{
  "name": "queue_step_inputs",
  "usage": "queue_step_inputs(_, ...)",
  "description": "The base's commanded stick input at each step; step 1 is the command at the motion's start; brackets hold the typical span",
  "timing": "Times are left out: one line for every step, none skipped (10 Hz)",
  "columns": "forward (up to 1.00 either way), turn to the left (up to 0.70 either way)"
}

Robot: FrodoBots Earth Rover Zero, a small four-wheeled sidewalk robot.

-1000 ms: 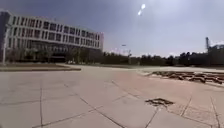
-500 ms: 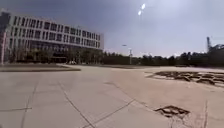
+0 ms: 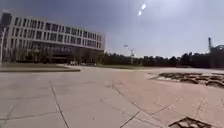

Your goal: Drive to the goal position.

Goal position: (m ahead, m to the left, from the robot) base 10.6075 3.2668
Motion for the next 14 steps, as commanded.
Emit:
queue_step_inputs(0.7, -0.32)
queue_step_inputs(0.7, -0.36)
queue_step_inputs(0.7, -0.33)
queue_step_inputs(0.7, -0.14)
queue_step_inputs(0.7, -0.01)
queue_step_inputs(0.7, -0.01)
queue_step_inputs(0.7, -0.01)
queue_step_inputs(0.7, -0.01)
queue_step_inputs(0.7, -0.01)
queue_step_inputs(0.7, -0.01)
queue_step_inputs(0.7, -0.01)
queue_step_inputs(0.7, -0.12)
queue_step_inputs(0.7, -0.29)
queue_step_inputs(0.7, -0.36)
